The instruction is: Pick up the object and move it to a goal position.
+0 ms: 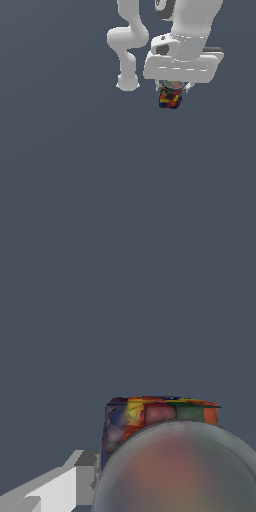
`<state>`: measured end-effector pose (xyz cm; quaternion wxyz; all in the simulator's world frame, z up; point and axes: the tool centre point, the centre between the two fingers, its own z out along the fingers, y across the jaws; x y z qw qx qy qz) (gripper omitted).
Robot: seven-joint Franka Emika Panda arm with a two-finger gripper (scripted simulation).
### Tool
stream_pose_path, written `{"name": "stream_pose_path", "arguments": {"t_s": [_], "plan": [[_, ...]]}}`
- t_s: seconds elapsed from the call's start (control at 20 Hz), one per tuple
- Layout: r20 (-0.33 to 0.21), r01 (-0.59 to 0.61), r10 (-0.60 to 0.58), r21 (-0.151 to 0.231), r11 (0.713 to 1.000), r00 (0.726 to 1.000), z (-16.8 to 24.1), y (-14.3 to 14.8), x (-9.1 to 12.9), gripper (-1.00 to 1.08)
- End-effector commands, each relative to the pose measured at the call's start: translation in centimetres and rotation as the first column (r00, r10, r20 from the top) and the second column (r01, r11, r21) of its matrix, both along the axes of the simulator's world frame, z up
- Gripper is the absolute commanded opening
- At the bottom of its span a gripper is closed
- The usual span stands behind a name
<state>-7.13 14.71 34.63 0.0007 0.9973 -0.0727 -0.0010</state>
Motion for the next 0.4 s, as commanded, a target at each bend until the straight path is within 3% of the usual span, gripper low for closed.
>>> {"name": "stream_pose_path", "arguments": {"t_s": [0.0,0.35], "plan": [[0.002,0.001,-0.001,0.001,1.0,1.0,1.3,0.3,-0.2,-1.0],[0.002,0.001,-0.001,0.001,1.0,1.0,2.4,0.7,-0.4,-1.0]]}}
